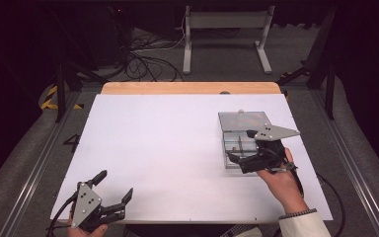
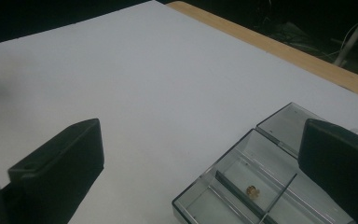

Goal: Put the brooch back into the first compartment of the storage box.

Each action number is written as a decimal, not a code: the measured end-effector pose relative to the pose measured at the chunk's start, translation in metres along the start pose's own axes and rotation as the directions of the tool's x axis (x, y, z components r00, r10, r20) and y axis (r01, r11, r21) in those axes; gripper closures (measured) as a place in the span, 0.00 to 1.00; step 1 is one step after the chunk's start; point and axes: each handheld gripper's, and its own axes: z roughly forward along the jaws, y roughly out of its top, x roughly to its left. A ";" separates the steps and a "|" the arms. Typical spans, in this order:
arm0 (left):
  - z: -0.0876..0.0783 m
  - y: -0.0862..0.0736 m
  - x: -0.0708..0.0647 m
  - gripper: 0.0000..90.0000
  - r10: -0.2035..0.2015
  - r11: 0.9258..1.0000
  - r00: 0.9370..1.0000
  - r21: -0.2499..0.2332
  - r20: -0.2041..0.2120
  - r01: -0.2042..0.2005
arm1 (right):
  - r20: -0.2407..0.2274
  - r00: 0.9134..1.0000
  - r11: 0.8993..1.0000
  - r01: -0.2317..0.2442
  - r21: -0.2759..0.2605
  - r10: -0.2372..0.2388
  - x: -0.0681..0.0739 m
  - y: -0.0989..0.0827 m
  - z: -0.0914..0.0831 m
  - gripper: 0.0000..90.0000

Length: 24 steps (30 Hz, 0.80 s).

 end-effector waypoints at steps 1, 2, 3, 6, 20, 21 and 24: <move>0.000 0.000 0.000 0.11 -0.004 1.000 1.000 0.000 0.001 0.004 | 0.001 1.000 1.000 0.006 -0.006 -0.006 0.001 -0.001 -0.003 0.01; 0.000 0.000 0.000 0.11 -0.004 1.000 1.000 0.000 0.001 0.004 | -0.001 1.000 1.000 0.009 -0.017 -0.009 0.001 -0.003 -0.005 0.01; 0.000 0.000 0.000 0.11 -0.004 1.000 1.000 0.000 0.001 0.004 | -0.004 1.000 1.000 0.015 -0.026 -0.015 0.002 -0.005 -0.007 0.01; 0.000 0.000 0.000 0.11 0.000 1.000 1.000 0.000 -0.001 0.000 | -0.008 1.000 0.999 0.017 -0.036 -0.018 0.003 -0.011 -0.014 0.01; 0.001 0.000 0.000 0.11 -0.002 1.000 1.000 0.002 -0.001 0.002 | -0.019 1.000 0.999 -0.003 -0.036 0.002 0.005 -0.044 -0.032 0.01; 0.000 0.000 0.000 0.11 -0.002 1.000 1.000 0.003 -0.002 0.003 | -0.023 1.000 0.999 -0.004 -0.040 0.004 0.005 -0.047 -0.033 0.01; 0.000 0.000 0.000 0.11 -0.003 1.000 1.000 0.003 -0.002 0.003 | -0.023 1.000 0.999 0.000 -0.039 -0.001 0.006 -0.052 -0.036 0.01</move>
